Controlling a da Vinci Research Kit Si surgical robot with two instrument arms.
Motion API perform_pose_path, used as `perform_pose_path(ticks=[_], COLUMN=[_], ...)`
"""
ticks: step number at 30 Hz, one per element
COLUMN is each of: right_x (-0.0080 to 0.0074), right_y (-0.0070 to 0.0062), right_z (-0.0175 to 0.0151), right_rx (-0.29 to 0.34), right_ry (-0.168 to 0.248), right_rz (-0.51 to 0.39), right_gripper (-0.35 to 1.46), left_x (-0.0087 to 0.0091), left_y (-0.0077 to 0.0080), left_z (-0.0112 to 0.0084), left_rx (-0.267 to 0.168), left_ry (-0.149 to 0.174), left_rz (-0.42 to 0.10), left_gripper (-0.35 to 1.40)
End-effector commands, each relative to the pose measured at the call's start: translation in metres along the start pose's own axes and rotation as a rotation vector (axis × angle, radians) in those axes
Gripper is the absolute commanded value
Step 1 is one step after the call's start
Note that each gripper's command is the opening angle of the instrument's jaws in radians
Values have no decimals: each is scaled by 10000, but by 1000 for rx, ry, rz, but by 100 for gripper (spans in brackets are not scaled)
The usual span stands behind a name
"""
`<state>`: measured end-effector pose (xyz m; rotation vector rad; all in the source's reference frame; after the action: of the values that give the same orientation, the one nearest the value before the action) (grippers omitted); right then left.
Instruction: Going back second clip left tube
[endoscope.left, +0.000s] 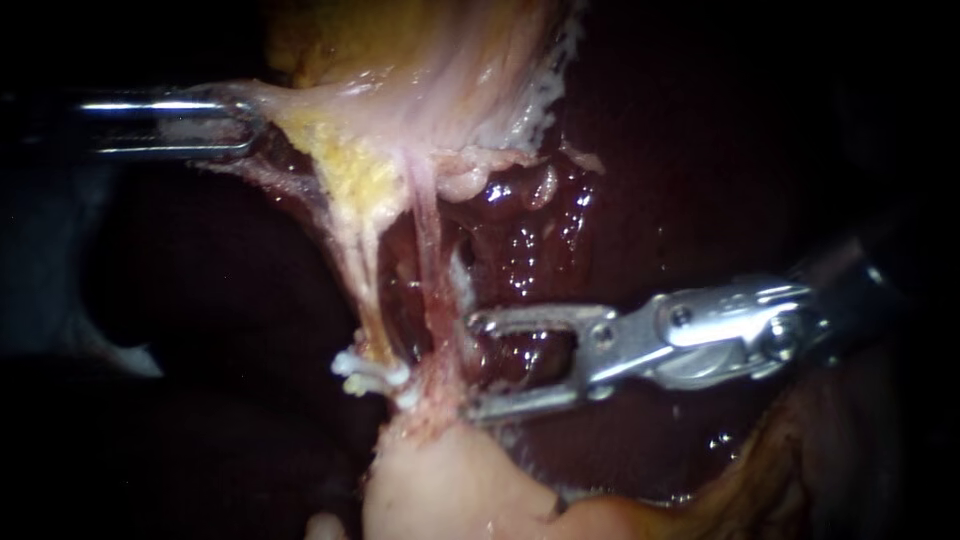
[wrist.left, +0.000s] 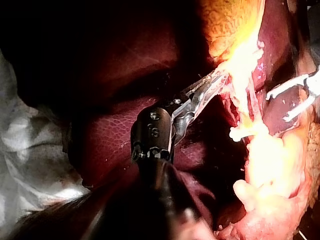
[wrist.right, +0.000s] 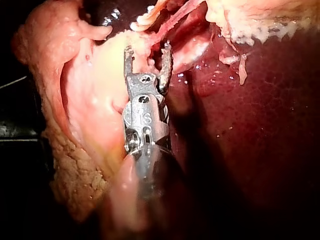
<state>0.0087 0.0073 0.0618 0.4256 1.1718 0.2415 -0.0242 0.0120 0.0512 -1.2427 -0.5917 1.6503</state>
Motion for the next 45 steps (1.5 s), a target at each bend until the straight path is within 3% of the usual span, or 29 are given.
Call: perform_pose_path(ticks=[1, 7, 11, 19, 33, 45], right_x=[2, 6, 7, 7, 6, 7], right_y=[2, 9, 11, 10, 9, 8], right_z=[-11, -50, -60, -60, -62, -62], right_rx=[-4, -16, -15, -15, -14, -14], right_ry=[-2, -8, -9, -9, -9, -9], right_rz=[-6, -35, -45, -45, -46, -45], right_gripper=[50, 50, 50, 50, 50, 50], left_x=[0, 0, 0, -3, -20, -21], left_y=[0, 0, 0, -7, -16, -18], left_z=[0, 0, 0, 11, 47, 50], left_rx=[0, 0, 0, 2, 27, 28], left_ry=[0, 0, 0, -1, 1, -1], left_rz=[0, 0, 0, 3, 15, 17], left_gripper=[-35, -35, -35, -35, -35, -35])
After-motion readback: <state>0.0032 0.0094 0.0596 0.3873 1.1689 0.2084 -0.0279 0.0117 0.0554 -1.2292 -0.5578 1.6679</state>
